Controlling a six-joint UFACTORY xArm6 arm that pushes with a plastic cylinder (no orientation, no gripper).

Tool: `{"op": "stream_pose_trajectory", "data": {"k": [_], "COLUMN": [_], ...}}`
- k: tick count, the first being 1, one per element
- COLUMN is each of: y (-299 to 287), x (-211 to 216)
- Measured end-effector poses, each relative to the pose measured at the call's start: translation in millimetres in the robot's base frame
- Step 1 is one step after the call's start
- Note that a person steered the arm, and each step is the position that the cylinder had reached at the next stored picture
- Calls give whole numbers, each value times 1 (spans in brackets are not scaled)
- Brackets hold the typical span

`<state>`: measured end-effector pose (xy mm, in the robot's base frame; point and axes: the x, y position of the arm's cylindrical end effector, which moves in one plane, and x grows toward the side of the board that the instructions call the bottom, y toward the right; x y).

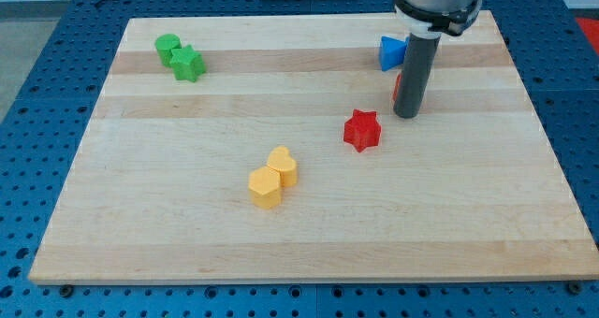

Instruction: Slide the red circle slightly right

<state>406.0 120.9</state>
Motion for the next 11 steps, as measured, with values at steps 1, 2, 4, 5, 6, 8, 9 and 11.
{"op": "stream_pose_trajectory", "data": {"k": [1,2,4,5,6,8,9,11], "y": [-34,-67,-81,-78,-62,16,48,10], "x": [15,13,-18,-33,-41,-48,-48,-47]}}
